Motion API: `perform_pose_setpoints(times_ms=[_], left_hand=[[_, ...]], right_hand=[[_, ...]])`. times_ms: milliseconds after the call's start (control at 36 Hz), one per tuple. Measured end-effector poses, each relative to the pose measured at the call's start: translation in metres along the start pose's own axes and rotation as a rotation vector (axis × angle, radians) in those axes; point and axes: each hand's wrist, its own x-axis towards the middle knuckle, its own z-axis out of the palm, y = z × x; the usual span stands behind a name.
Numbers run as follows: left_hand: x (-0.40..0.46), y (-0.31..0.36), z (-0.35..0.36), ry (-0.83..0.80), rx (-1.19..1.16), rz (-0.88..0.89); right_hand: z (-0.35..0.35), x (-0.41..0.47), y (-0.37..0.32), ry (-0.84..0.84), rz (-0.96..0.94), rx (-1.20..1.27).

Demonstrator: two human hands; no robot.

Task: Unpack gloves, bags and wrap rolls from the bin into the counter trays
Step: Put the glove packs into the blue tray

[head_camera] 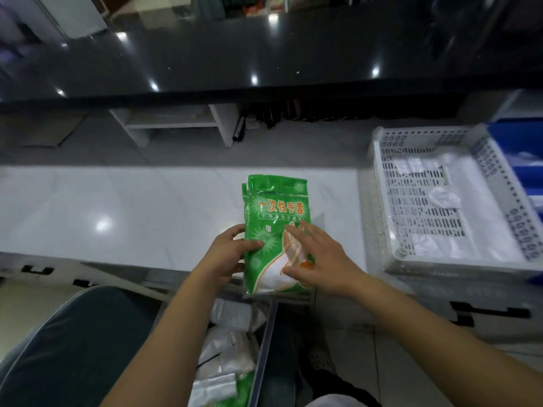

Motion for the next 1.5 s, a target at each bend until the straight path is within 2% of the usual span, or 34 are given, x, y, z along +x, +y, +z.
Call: perform_pose_setpoints(times_ms=[111,222,333,500,611,861,1000,1194,1500], left_hand=[[-0.052,-0.024,0.002,-0.03,-0.141,0.083],[-0.107,-0.056,0.005,-0.105,-0.271,0.161],[-0.15,-0.093,0.013,-0.239,-0.406,0.216],[-0.201,-0.133,0.046,-0.404,-0.521,0.219],[-0.223,-0.14,0.072,-0.499,-0.537,0.201],[-0.233,-0.123,0.124,-0.589,-0.44,0.213],[-0.218,-0.103,0.166,-0.581,-0.385,0.245],[-0.195,-0.063,0.26,-0.606,-0.323,0.254],[-0.157,-0.029,0.396,-0.514,-0.321,0.428]], right_hand=[[-0.009,-0.054,-0.016,0.155,0.087,0.353],[-0.009,-0.114,-0.033,0.281,0.262,0.747],[-0.01,-0.176,-0.043,0.173,0.339,0.997],[-0.003,-0.258,-0.046,0.072,0.354,0.965],[-0.01,-0.297,-0.043,0.117,0.348,0.913],[-0.044,-0.331,-0.018,0.228,0.322,0.902],[-0.075,-0.337,0.012,0.272,0.31,0.943],[-0.149,-0.359,0.065,0.279,0.279,0.909],[-0.259,-0.357,0.144,0.393,0.173,0.861]])
